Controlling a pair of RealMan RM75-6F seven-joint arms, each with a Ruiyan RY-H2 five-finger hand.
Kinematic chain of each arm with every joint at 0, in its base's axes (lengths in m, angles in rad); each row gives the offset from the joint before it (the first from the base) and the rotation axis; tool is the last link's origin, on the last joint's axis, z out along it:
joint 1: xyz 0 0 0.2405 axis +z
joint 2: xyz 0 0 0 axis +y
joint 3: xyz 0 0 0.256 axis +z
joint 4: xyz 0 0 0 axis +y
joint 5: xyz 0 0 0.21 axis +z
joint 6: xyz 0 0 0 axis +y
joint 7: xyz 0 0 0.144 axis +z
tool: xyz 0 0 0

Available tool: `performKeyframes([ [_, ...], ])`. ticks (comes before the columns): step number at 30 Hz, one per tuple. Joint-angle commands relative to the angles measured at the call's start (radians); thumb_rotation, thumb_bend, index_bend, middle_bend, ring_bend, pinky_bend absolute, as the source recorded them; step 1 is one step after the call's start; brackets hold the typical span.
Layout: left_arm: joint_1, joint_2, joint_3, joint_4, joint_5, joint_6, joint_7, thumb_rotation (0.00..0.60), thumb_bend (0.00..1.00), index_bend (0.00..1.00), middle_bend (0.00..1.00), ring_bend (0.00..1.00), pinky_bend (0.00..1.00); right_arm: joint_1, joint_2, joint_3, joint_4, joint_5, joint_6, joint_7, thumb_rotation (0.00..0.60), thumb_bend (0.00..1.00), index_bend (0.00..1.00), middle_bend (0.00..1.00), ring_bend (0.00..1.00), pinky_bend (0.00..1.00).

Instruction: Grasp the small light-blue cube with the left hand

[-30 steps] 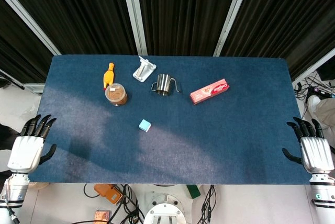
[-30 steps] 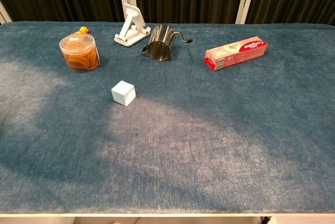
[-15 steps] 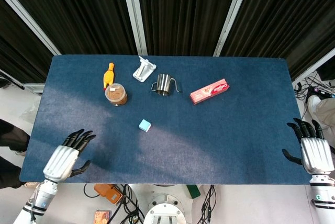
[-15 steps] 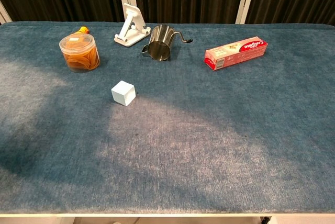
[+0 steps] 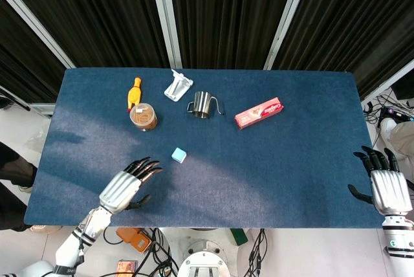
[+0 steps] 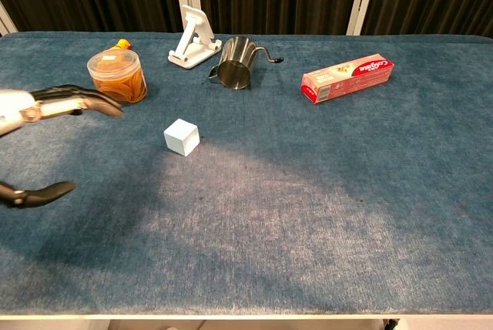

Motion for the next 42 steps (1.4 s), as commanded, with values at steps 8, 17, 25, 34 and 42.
performKeyframes([
  [8,-0.155,-0.067,-0.093,0.124,-0.091,-0.161,0.006,0.6,0.32,0.16,0.1,0.01,0.15,0.002,0.0,0.003,0.002,0.007,-0.003,0.001,0.6,0.31,0.27,0.19,0.19,0.09],
  [17,-0.245,-0.087,-0.119,0.207,-0.169,-0.262,0.028,0.6,0.32,0.16,0.1,0.01,0.15,0.003,0.001,0.006,0.001,0.017,-0.01,0.004,0.6,0.31,0.27,0.19,0.19,0.09],
  [25,-0.292,-0.14,-0.118,0.246,-0.194,-0.282,0.04,0.6,0.32,0.17,0.1,0.01,0.15,0.004,-0.001,0.004,-0.002,0.014,-0.01,-0.003,0.6,0.31,0.27,0.19,0.19,0.09],
  [34,-0.374,-0.19,-0.143,0.323,-0.246,-0.347,0.075,0.6,0.32,0.19,0.11,0.02,0.16,0.005,0.0,0.004,0.0,0.014,-0.012,0.0,0.6,0.31,0.27,0.19,0.19,0.09],
  [42,-0.411,-0.215,-0.137,0.365,-0.286,-0.377,0.096,0.6,0.32,0.22,0.11,0.02,0.16,0.007,-0.002,0.005,0.003,0.016,-0.014,0.001,0.6,0.31,0.27,0.19,0.19,0.09],
])
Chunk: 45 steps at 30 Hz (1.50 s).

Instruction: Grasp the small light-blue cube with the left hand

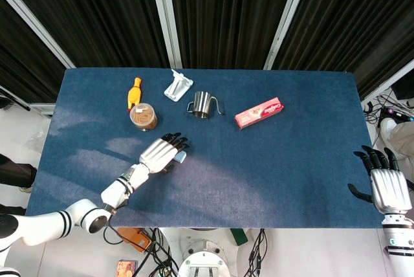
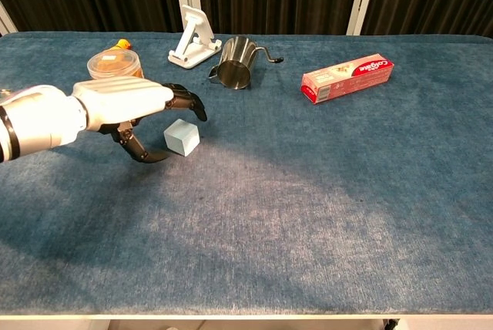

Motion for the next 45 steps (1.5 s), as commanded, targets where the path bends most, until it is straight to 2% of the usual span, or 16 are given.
performKeyframes([
  [1,-0.006,-0.006,0.005,0.008,-0.008,-0.001,0.002,0.6,0.32,0.24,0.11,0.02,0.16,0.0,0.0,0.0,0.0,0.0,0.0,0.001,0.6,0.31,0.27,0.19,0.19,0.09],
  [15,-0.028,-0.009,0.003,0.041,-0.034,0.027,-0.017,0.6,0.32,0.47,0.13,0.04,0.19,-0.001,0.001,0.0,0.0,-0.001,0.003,0.004,0.6,0.31,0.27,0.19,0.19,0.09],
  [20,-0.019,0.059,-0.019,-0.055,-0.04,0.077,-0.014,0.6,0.32,0.49,0.13,0.04,0.19,0.0,0.001,0.0,0.002,-0.002,0.002,0.006,0.6,0.31,0.27,0.19,0.19,0.09],
  [24,-0.005,0.152,-0.058,-0.21,-0.077,0.105,-0.05,0.6,0.33,0.49,0.13,0.04,0.19,0.001,0.0,-0.001,0.001,-0.006,0.003,0.003,0.6,0.31,0.27,0.19,0.19,0.09],
  [28,0.0,0.274,-0.101,-0.402,-0.162,0.051,-0.169,0.6,0.33,0.49,0.13,0.04,0.19,0.0,0.0,-0.004,0.0,-0.012,0.007,-0.001,0.6,0.31,0.27,0.19,0.19,0.09],
  [34,-0.008,0.445,-0.176,-0.581,-0.227,-0.057,-0.395,0.6,0.33,0.49,0.13,0.04,0.19,-0.002,0.0,-0.006,-0.001,-0.016,0.01,-0.003,0.6,0.31,0.27,0.19,0.19,0.09],
  [40,-0.003,0.565,-0.24,-0.65,-0.197,-0.134,-0.61,0.6,0.33,0.49,0.13,0.04,0.19,-0.001,-0.002,-0.007,0.0,-0.017,0.009,-0.007,0.6,0.31,0.27,0.19,0.19,0.09],
  [45,0.01,0.606,-0.244,-0.653,-0.145,-0.137,-0.695,0.6,0.33,0.49,0.13,0.04,0.19,-0.002,-0.002,-0.007,-0.002,-0.014,0.008,-0.008,0.6,0.31,0.27,0.19,0.19,0.09],
])
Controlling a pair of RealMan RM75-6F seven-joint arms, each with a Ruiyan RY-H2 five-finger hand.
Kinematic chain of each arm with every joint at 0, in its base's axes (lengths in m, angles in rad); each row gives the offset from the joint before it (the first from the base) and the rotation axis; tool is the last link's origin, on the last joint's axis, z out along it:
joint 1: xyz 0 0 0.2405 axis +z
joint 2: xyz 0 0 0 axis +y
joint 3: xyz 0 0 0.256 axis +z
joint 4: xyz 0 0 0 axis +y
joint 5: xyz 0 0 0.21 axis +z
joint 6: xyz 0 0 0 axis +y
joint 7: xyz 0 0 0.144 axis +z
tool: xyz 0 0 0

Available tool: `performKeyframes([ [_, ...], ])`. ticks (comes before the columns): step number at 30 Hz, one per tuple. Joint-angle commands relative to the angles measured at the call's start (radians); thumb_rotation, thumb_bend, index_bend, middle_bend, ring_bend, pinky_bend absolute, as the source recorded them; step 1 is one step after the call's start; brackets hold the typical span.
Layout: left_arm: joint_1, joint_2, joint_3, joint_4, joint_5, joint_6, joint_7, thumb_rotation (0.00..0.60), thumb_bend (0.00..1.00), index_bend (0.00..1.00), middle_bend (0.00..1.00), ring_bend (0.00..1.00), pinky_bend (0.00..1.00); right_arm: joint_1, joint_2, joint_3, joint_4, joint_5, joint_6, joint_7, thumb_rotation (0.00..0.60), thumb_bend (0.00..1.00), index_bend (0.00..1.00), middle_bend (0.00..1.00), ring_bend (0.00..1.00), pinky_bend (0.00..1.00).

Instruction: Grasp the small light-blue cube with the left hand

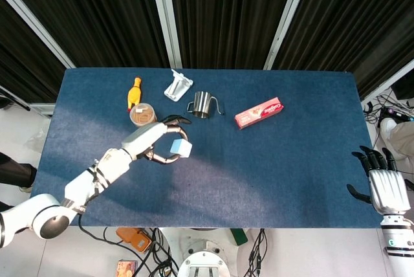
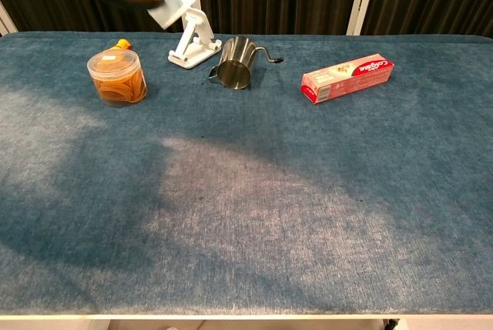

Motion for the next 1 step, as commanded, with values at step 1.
performKeyframes([
  [1,0.012,0.038,-0.015,-0.017,0.042,-0.019,-0.079,0.6,0.33,0.49,0.13,0.04,0.19,0.0,0.0,0.001,0.0,0.002,0.0,0.0,0.6,0.31,0.27,0.19,0.19,0.09],
])
